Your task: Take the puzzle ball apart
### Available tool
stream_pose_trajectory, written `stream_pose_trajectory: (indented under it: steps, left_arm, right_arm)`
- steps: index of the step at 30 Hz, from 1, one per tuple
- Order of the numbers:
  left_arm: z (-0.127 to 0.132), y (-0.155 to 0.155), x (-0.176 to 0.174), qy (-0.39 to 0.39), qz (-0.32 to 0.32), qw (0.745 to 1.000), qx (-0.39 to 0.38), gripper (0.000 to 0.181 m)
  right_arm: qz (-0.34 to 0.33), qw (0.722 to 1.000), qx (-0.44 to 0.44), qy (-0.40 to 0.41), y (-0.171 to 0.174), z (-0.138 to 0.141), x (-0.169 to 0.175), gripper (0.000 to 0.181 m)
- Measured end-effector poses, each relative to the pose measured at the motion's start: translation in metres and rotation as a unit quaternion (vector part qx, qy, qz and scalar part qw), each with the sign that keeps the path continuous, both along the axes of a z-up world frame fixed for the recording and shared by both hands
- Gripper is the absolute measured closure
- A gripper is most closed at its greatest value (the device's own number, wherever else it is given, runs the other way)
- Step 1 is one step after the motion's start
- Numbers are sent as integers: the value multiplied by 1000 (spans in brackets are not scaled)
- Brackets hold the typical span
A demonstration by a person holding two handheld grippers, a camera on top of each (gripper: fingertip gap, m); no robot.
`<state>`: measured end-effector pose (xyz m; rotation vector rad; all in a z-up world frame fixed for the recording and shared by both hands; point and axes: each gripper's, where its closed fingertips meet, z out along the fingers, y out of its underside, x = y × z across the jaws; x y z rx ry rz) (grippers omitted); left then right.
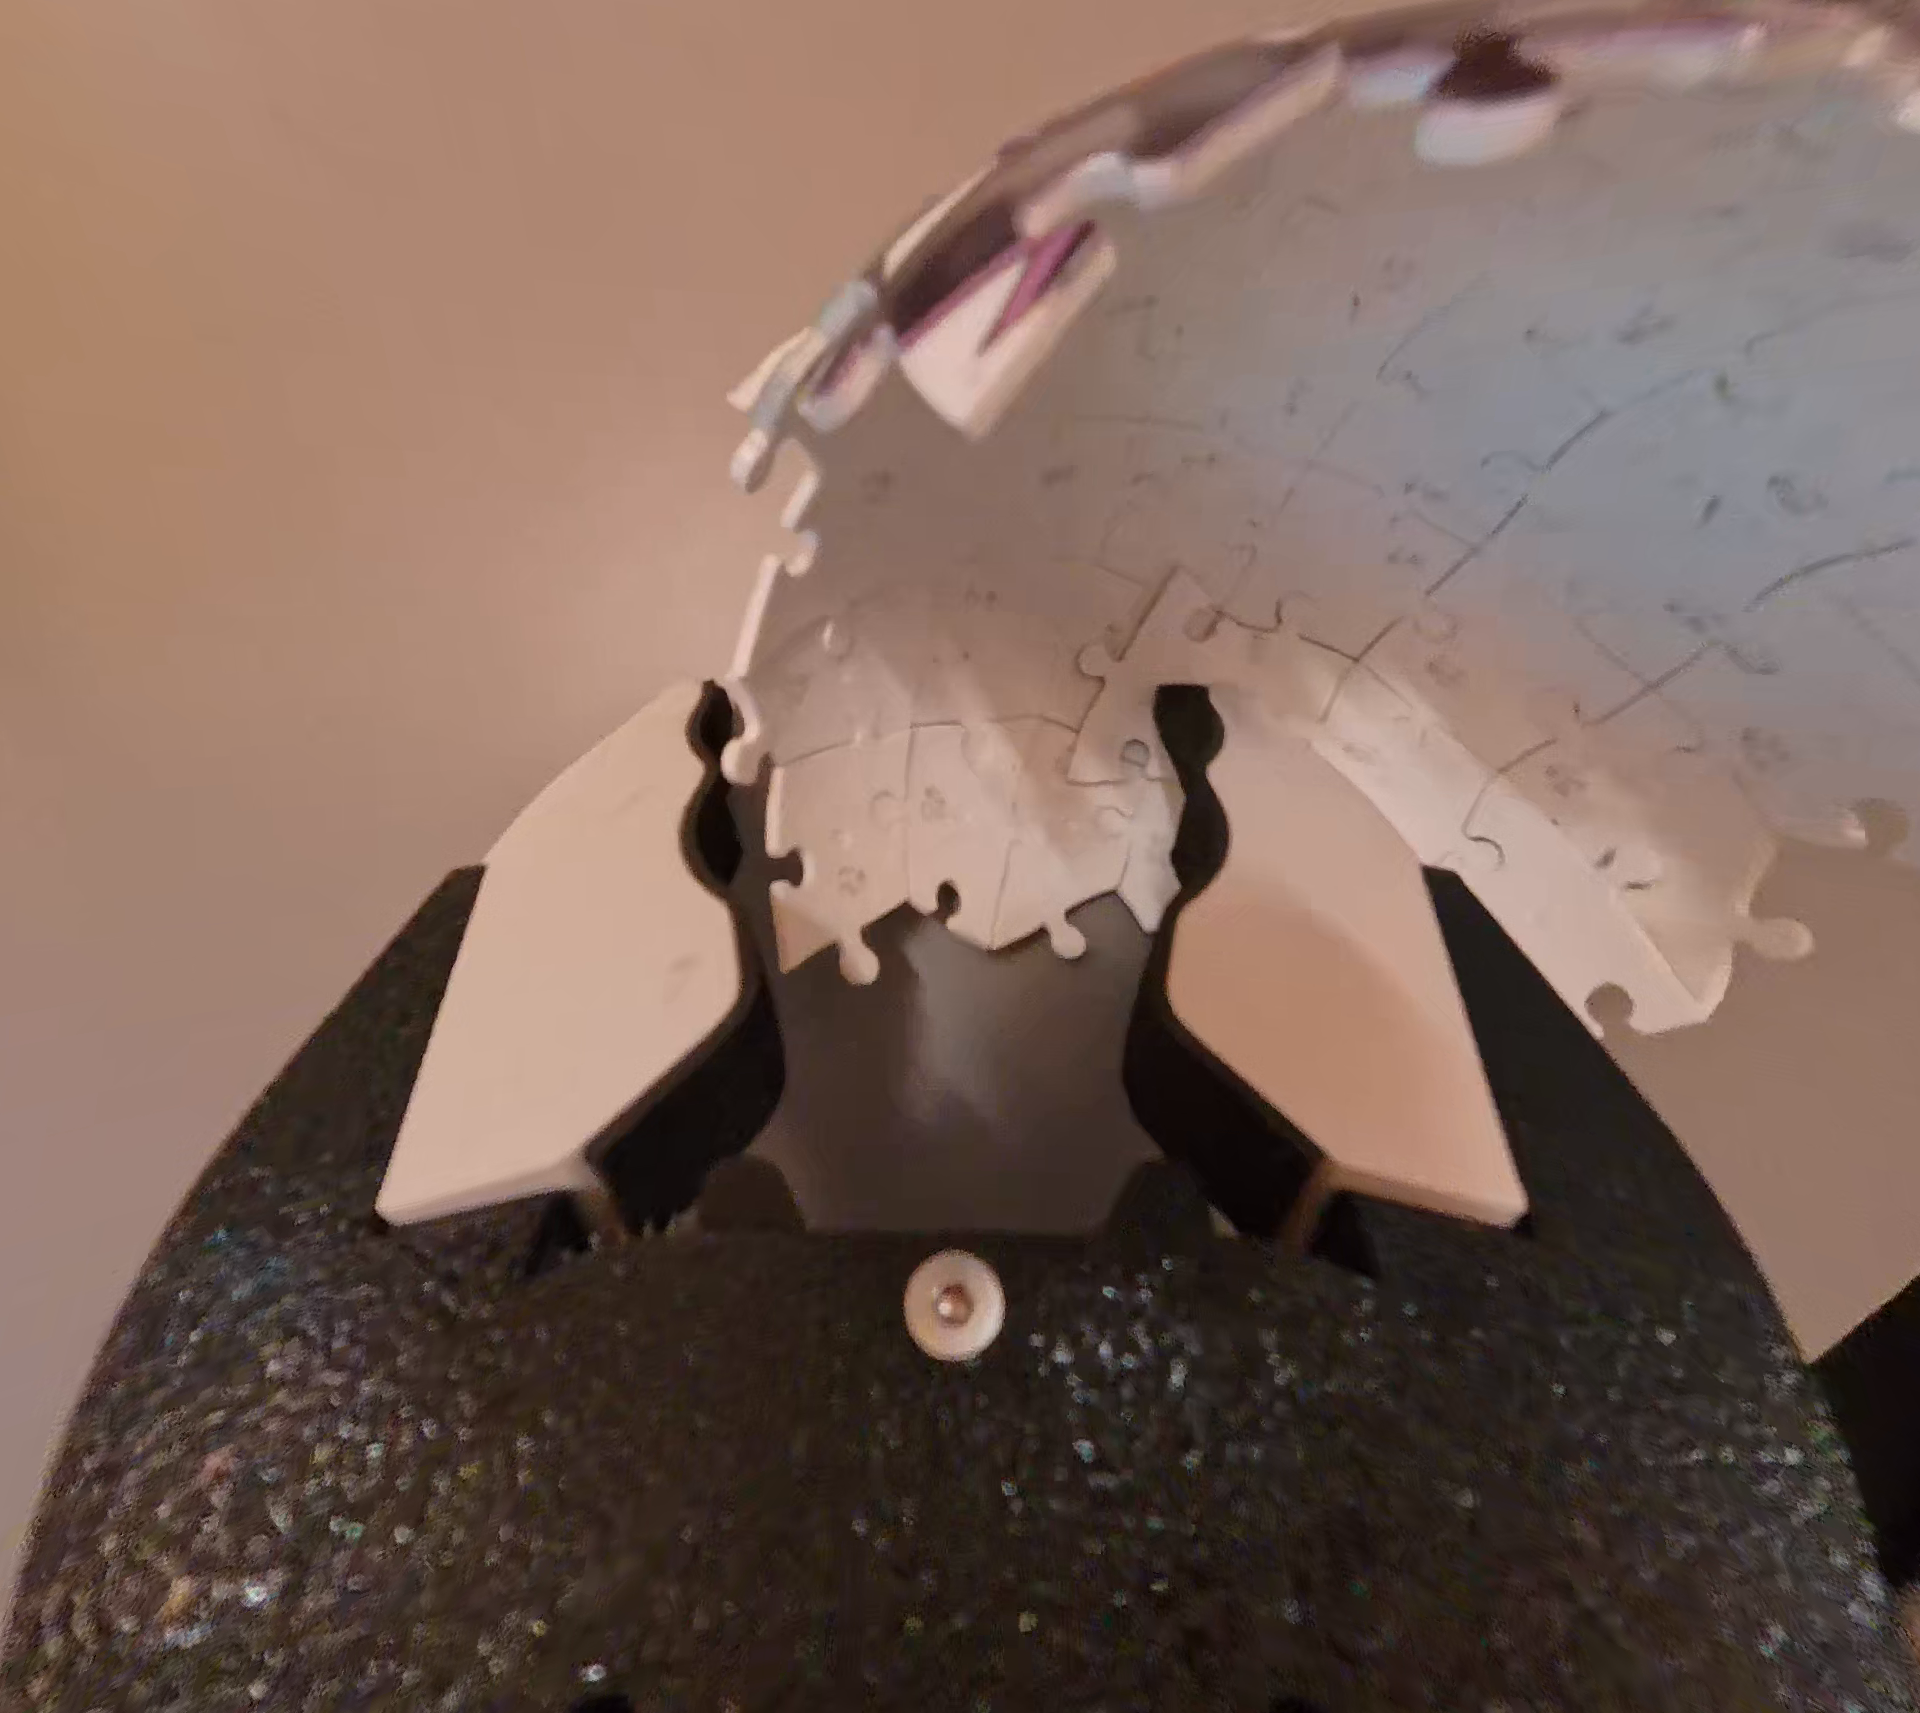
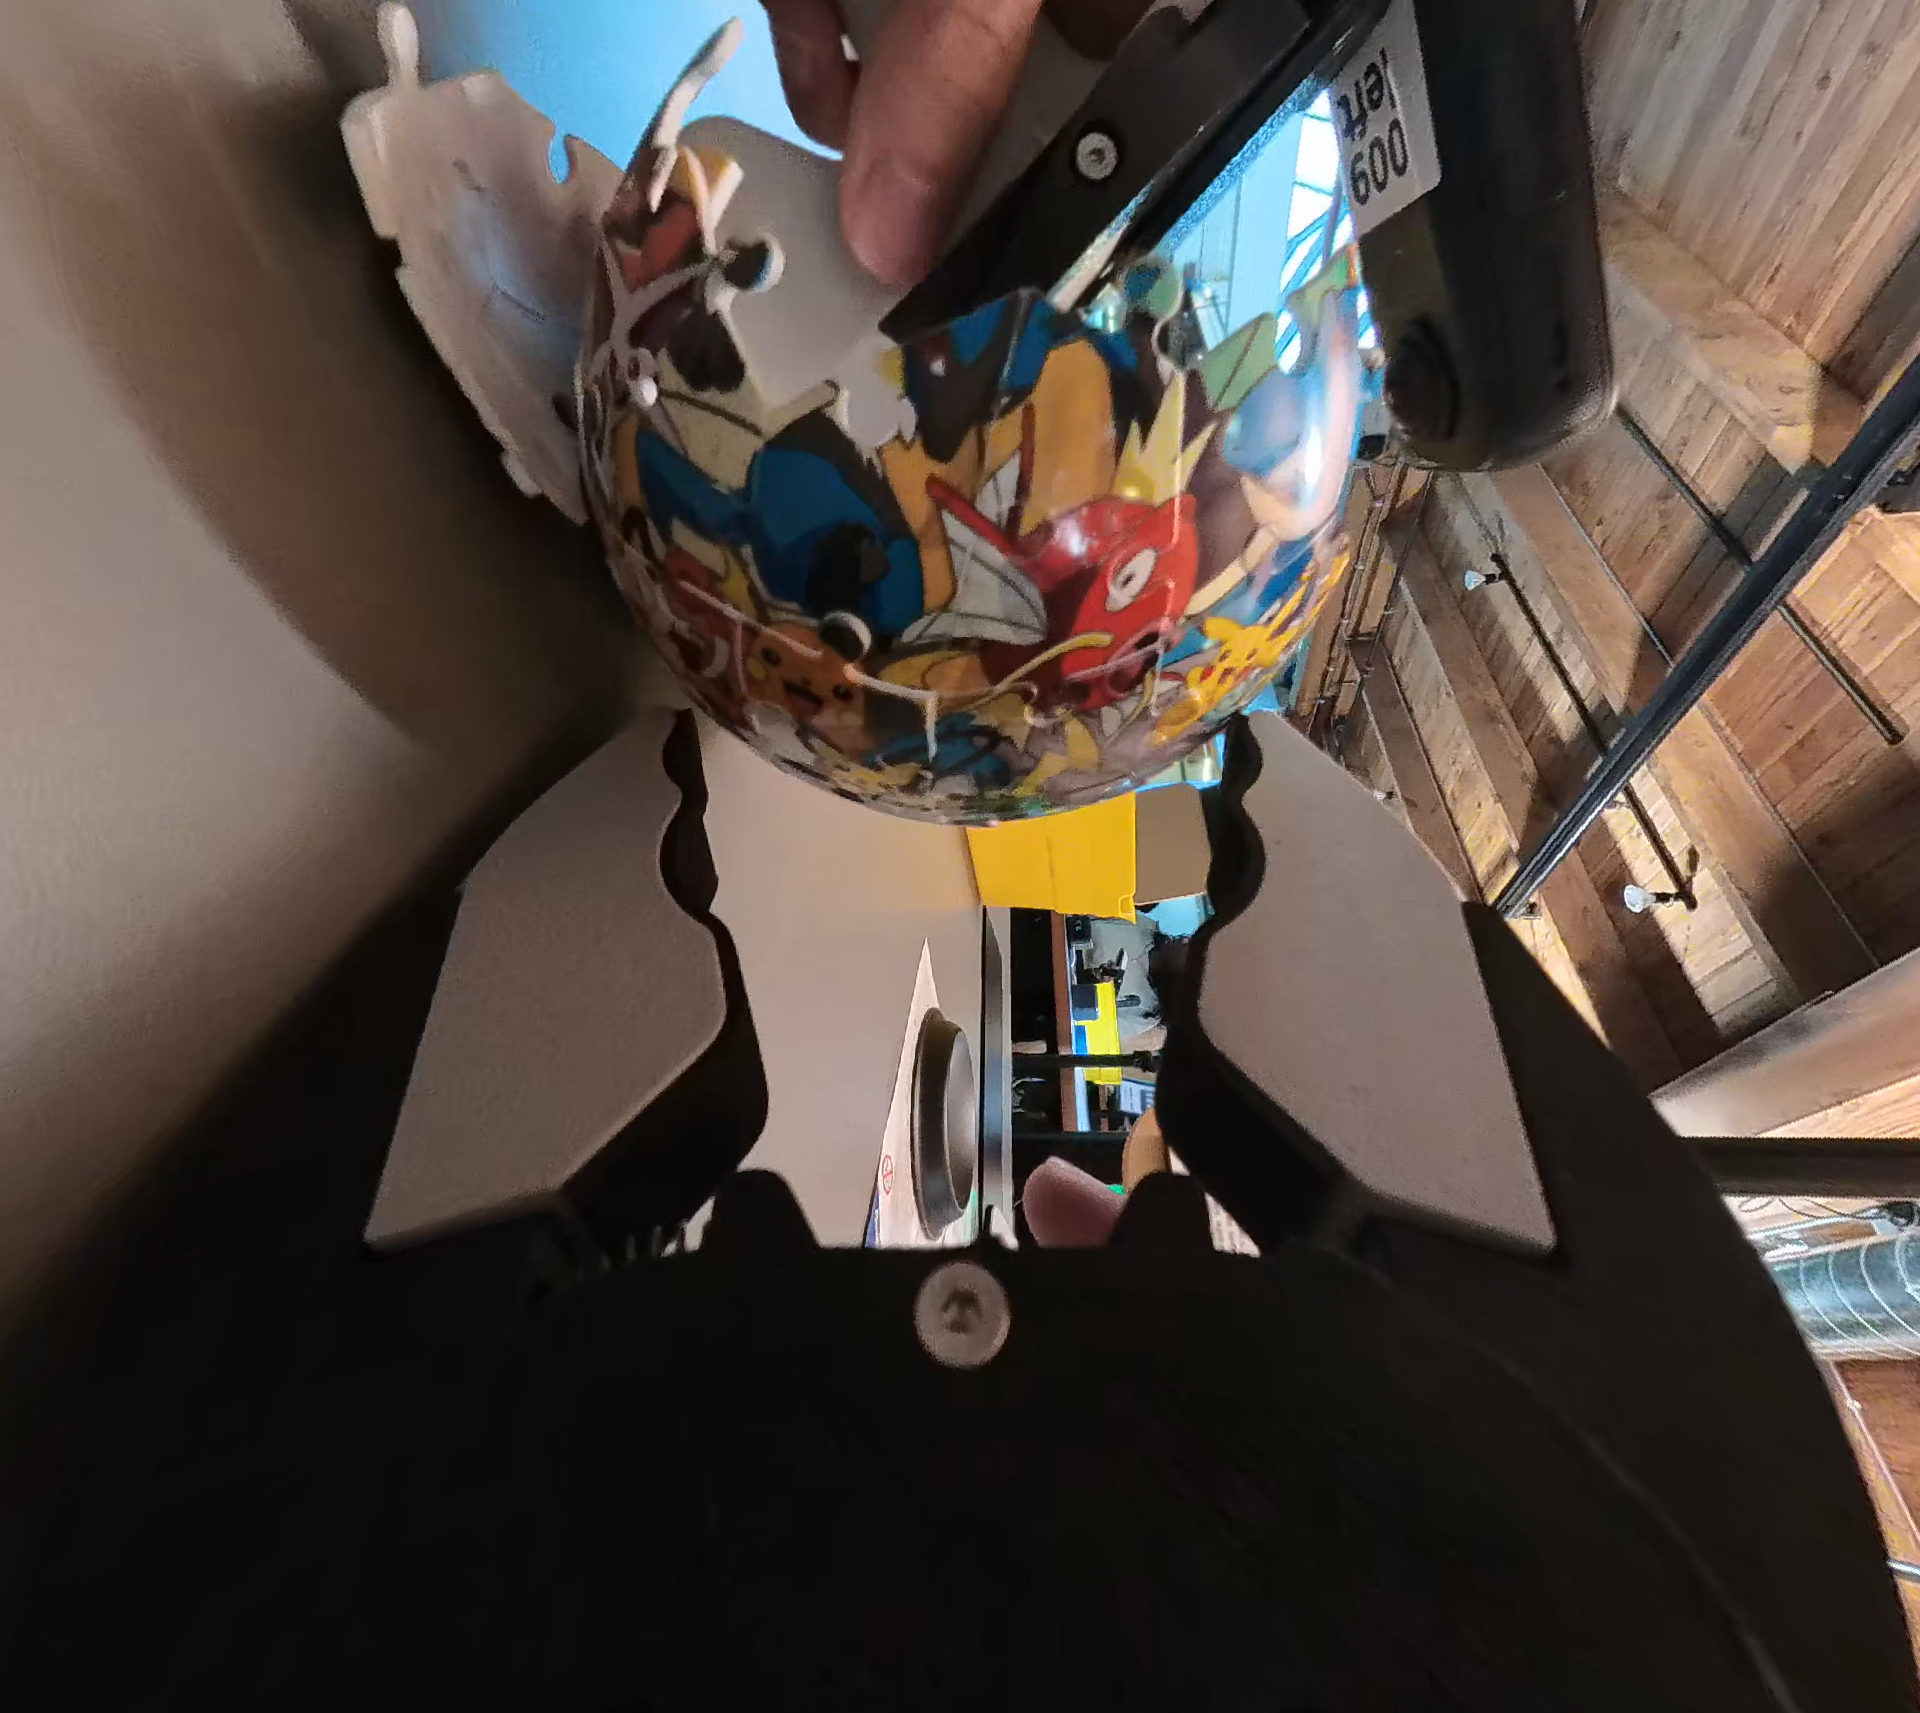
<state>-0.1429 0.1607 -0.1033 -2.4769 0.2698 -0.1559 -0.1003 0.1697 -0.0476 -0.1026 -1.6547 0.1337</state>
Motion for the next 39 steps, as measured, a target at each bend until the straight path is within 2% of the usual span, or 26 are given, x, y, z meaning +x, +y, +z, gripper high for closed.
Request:
stream_pose_trajectory:
  steps: [3,7,9,12,18,22,25,28,33,37,39]
  left_arm:
    - [-2,-3,1,-9,9,1000,-15,100]
    - [-3,-4,2,-6,13,1000,-17,100]
    - [-3,-4,3,-3,10,1000,-15,98]
    - [-4,-3,4,7,3,1000,-13,94]
    - [-5,0,8,6,-1,1000,0,92]
    - [-5,0,8,8,-1,1000,-5,92]
    - [-5,-1,8,9,-1,1000,-9,92]
    - [-5,0,9,8,0,1000,-8,92]
    - [-5,2,13,10,5,1000,-6,90]
    - [-5,3,19,12,1,1000,-4,88]
    - [-5,4,20,17,0,1000,1,89]
  right_arm:
    - [9,999,-26,-16,0,-1,3,86]
    - [37,989,-124,-68,-5,-4,15,84]
    - [46,971,-211,-101,-9,-3,22,81]
    - [80,924,-344,-143,-26,0,29,65]
    - [68,931,-332,-139,-29,0,25,59]
    - [97,915,-368,-136,-37,12,28,59]
    - [90,918,-355,-153,-36,7,27,53]
    - [104,913,-361,-158,-36,11,28,55]
    - [120,884,-415,-177,-26,20,21,57]
    - [149,836,-480,-219,-21,22,24,58]
    - [162,833,-470,-243,-26,20,24,58]
